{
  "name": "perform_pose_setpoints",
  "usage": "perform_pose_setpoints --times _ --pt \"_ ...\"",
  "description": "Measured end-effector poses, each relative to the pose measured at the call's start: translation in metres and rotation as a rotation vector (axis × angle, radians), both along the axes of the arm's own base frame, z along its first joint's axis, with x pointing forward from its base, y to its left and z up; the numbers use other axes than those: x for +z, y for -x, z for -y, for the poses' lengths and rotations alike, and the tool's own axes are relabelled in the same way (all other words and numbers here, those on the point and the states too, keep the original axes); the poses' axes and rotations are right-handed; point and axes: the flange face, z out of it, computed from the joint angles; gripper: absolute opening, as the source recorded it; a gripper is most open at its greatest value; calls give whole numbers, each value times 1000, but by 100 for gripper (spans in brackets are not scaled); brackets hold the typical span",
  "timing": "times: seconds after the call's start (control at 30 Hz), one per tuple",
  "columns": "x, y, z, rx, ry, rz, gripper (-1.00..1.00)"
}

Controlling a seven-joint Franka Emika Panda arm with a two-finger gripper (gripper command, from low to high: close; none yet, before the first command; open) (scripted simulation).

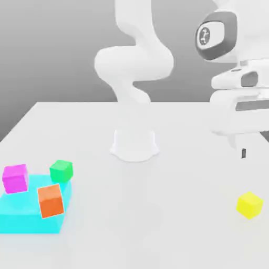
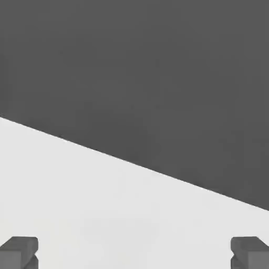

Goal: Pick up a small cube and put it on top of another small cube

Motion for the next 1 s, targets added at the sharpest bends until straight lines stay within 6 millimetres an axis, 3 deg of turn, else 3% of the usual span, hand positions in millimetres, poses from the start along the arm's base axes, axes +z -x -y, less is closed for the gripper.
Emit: perform_pose_setpoints --times 0.1,0.23,0.4,0.43,0.67,0.83,0.9,1.0 --pt "-56 33 -28 66 24 -83 0" --pt "-123 78 -49 128 50 -187 0" --pt "-185 86 -53 138 53 -204 0" --pt "-192 87 -52 139 55 -204 -100" --pt "-191 87 -52 139 54 -203 -100" --pt "-139 86 -52 139 55 -202 -100" --pt "-123 66 -22 117 77 -187 -100" --pt "-101 29 49 55 118 -167 -100"
